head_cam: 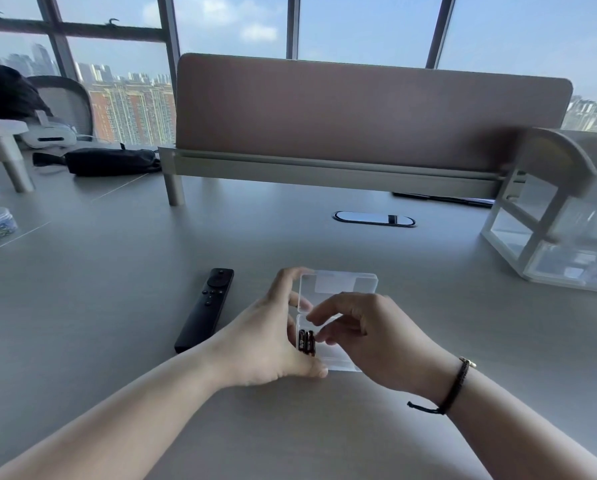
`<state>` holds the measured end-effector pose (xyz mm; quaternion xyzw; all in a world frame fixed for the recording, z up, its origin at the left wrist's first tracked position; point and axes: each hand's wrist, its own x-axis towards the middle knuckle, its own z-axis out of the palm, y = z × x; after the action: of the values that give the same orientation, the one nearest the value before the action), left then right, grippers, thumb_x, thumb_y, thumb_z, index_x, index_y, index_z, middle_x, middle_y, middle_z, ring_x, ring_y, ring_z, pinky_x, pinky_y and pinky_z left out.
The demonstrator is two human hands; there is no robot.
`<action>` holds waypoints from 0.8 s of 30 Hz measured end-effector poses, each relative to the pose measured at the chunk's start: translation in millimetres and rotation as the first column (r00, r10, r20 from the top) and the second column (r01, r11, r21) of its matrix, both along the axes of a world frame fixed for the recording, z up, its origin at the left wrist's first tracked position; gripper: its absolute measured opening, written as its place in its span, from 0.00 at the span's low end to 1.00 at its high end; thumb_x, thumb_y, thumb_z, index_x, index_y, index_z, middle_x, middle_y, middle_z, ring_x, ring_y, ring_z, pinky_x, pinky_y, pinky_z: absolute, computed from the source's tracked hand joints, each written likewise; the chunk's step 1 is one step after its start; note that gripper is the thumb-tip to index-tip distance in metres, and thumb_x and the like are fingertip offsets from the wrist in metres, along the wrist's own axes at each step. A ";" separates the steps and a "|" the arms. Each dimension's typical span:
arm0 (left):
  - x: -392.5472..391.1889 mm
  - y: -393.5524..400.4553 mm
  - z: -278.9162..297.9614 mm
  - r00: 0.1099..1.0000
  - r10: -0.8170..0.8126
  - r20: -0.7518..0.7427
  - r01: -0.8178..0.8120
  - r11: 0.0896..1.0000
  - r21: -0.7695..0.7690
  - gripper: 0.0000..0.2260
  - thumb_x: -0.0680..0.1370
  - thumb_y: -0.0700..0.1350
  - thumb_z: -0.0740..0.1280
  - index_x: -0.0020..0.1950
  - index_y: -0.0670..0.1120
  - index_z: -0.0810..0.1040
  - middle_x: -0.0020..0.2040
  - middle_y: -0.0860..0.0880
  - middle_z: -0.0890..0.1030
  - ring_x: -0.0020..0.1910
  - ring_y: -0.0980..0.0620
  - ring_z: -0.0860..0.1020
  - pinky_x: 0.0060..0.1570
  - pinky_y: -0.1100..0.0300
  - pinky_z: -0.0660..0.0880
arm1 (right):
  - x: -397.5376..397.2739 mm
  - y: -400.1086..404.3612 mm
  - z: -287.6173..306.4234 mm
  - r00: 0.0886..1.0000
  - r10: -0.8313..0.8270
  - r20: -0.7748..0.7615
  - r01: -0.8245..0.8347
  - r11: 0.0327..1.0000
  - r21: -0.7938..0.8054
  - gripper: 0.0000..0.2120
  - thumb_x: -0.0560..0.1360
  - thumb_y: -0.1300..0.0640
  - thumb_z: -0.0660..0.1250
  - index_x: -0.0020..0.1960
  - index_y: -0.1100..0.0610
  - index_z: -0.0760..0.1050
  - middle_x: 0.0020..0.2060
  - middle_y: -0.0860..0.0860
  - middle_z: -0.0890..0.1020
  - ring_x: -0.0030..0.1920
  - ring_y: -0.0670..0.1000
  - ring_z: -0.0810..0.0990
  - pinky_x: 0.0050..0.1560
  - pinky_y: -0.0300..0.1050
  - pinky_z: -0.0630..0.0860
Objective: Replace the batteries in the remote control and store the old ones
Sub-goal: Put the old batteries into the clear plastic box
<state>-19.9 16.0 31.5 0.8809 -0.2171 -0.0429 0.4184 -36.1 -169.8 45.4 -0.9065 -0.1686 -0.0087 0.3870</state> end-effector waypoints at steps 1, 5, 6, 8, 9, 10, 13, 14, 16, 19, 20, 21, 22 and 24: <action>0.1 0.1 0.2 1.000 0.002 0.003 -0.002 1.000 0.001 0.47 0.61 0.49 0.82 0.69 0.65 0.55 0.58 0.57 0.74 0.42 0.52 0.80 0.47 0.55 0.80 | 0.0 0.5 -1.3 1.000 0.014 0.026 -0.014 1.000 -0.002 0.15 0.77 0.69 0.63 0.52 0.52 0.82 0.39 0.41 0.84 0.42 0.35 0.84 0.38 0.27 0.74; -0.8 0.0 1.7 0.999 0.037 0.018 -0.037 0.999 0.010 0.43 0.61 0.50 0.81 0.64 0.64 0.57 0.58 0.57 0.73 0.40 0.52 0.80 0.46 0.56 0.79 | 0.6 1.9 -2.8 0.969 0.018 0.246 -0.026 0.999 0.028 0.15 0.75 0.71 0.62 0.47 0.55 0.83 0.40 0.43 0.84 0.38 0.41 0.86 0.42 0.43 0.82; -1.4 -0.2 2.2 0.998 0.050 0.024 -0.051 0.998 0.025 0.42 0.61 0.51 0.81 0.64 0.64 0.57 0.58 0.58 0.73 0.39 0.53 0.80 0.46 0.56 0.79 | 0.4 1.4 -0.6 0.940 -0.015 0.340 -0.008 0.998 0.068 0.15 0.73 0.70 0.63 0.45 0.54 0.83 0.38 0.44 0.84 0.35 0.43 0.85 0.38 0.45 0.81; -2.4 -0.5 3.0 0.996 0.078 0.041 -0.080 0.995 0.051 0.40 0.61 0.52 0.80 0.62 0.63 0.57 0.58 0.59 0.73 0.39 0.55 0.80 0.45 0.57 0.79 | 0.8 -1.7 5.9 0.845 -0.134 0.519 0.047 0.983 0.177 0.13 0.70 0.68 0.63 0.43 0.54 0.83 0.35 0.44 0.83 0.30 0.45 0.81 0.31 0.41 0.78; -3.0 -0.2 3.4 0.995 0.088 0.051 -0.091 0.994 0.060 0.39 0.61 0.53 0.80 0.61 0.63 0.58 0.58 0.60 0.73 0.39 0.56 0.80 0.45 0.58 0.79 | 1.4 -4.0 9.1 0.789 -0.201 0.580 0.080 0.971 0.226 0.12 0.70 0.66 0.64 0.42 0.54 0.83 0.35 0.44 0.83 0.29 0.46 0.79 0.30 0.39 0.76; -3.3 0.3 3.9 0.994 0.094 0.063 -0.098 0.993 0.069 0.36 0.62 0.53 0.79 0.60 0.63 0.59 0.57 0.60 0.74 0.39 0.56 0.80 0.45 0.58 0.79 | 3.1 -6.2 11.1 0.742 -0.261 0.618 0.118 0.958 0.263 0.10 0.71 0.65 0.65 0.43 0.54 0.83 0.36 0.44 0.83 0.30 0.46 0.78 0.31 0.38 0.74; -4.4 2.4 6.3 0.992 0.088 0.092 -0.098 0.989 0.111 0.28 0.65 0.54 0.77 0.56 0.61 0.63 0.47 0.54 0.78 0.39 0.55 0.79 0.42 0.60 0.77 | 10.4 -12.1 9.7 0.732 -0.356 0.582 0.224 0.931 0.288 0.05 0.75 0.54 0.68 0.48 0.51 0.82 0.41 0.41 0.82 0.39 0.45 0.80 0.37 0.38 0.75; -4.9 2.7 7.0 0.991 0.084 0.102 -0.097 0.987 0.125 0.25 0.66 0.54 0.77 0.55 0.60 0.64 0.44 0.52 0.79 0.38 0.54 0.79 0.41 0.59 0.77 | 13.3 -13.3 7.1 0.777 -0.341 0.529 0.239 0.938 0.252 0.06 0.76 0.51 0.68 0.48 0.50 0.83 0.43 0.40 0.82 0.42 0.44 0.80 0.40 0.37 0.75; -5.1 2.5 7.1 0.988 0.071 0.138 -0.091 0.985 0.145 0.23 0.68 0.53 0.77 0.54 0.59 0.67 0.42 0.51 0.79 0.38 0.54 0.78 0.41 0.59 0.76 | 18.0 -15.2 0.1 0.875 -0.251 0.415 0.217 0.968 0.127 0.07 0.75 0.47 0.68 0.47 0.47 0.83 0.47 0.40 0.82 0.47 0.41 0.80 0.46 0.34 0.74; -3.4 2.2 4.4 0.979 0.035 0.203 -0.068 0.986 0.156 0.19 0.68 0.52 0.77 0.51 0.56 0.70 0.41 0.54 0.77 0.37 0.59 0.75 0.38 0.66 0.72 | 18.8 -14.9 -9.1 0.965 -0.059 0.257 0.077 0.995 -0.063 0.05 0.74 0.46 0.70 0.42 0.47 0.81 0.48 0.41 0.82 0.48 0.41 0.79 0.49 0.39 0.74; -2.6 2.4 3.8 0.976 0.025 0.218 -0.061 0.985 0.159 0.17 0.68 0.52 0.77 0.49 0.55 0.71 0.43 0.55 0.77 0.39 0.60 0.74 0.38 0.67 0.71 | 18.3 -14.7 -10.7 0.976 -0.019 0.218 0.038 0.996 -0.084 0.05 0.73 0.46 0.71 0.42 0.47 0.80 0.49 0.41 0.81 0.49 0.42 0.79 0.50 0.39 0.74; -1.6 2.7 2.9 0.973 0.018 0.229 -0.056 0.985 0.164 0.16 0.68 0.53 0.77 0.47 0.55 0.72 0.45 0.56 0.77 0.41 0.61 0.74 0.40 0.68 0.70 | 18.1 -15.3 -11.5 0.982 -0.002 0.189 0.019 0.996 -0.087 0.06 0.72 0.46 0.72 0.42 0.47 0.79 0.50 0.40 0.80 0.50 0.42 0.79 0.51 0.38 0.73; -1.0 2.9 2.3 0.972 0.013 0.234 -0.053 0.985 0.167 0.15 0.68 0.53 0.77 0.46 0.55 0.72 0.46 0.57 0.77 0.42 0.61 0.73 0.41 0.68 0.70 | 18.5 -16.2 -11.5 0.985 0.002 0.170 0.012 0.997 -0.081 0.06 0.72 0.46 0.73 0.41 0.47 0.79 0.50 0.40 0.80 0.50 0.42 0.79 0.52 0.37 0.73; 0.3 3.3 1.1 0.971 0.012 0.240 -0.054 0.984 0.170 0.15 0.68 0.54 0.77 0.45 0.55 0.73 0.48 0.57 0.76 0.43 0.61 0.74 0.41 0.68 0.70 | 20.4 -18.2 -11.2 0.990 0.010 0.140 0.001 0.997 -0.076 0.07 0.71 0.45 0.73 0.42 0.47 0.78 0.51 0.42 0.80 0.50 0.44 0.79 0.54 0.39 0.73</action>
<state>-19.5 19.3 32.6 0.9167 -0.2462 0.0510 0.3106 -15.7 -188.0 34.2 -0.9172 -0.1976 -0.0651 0.3397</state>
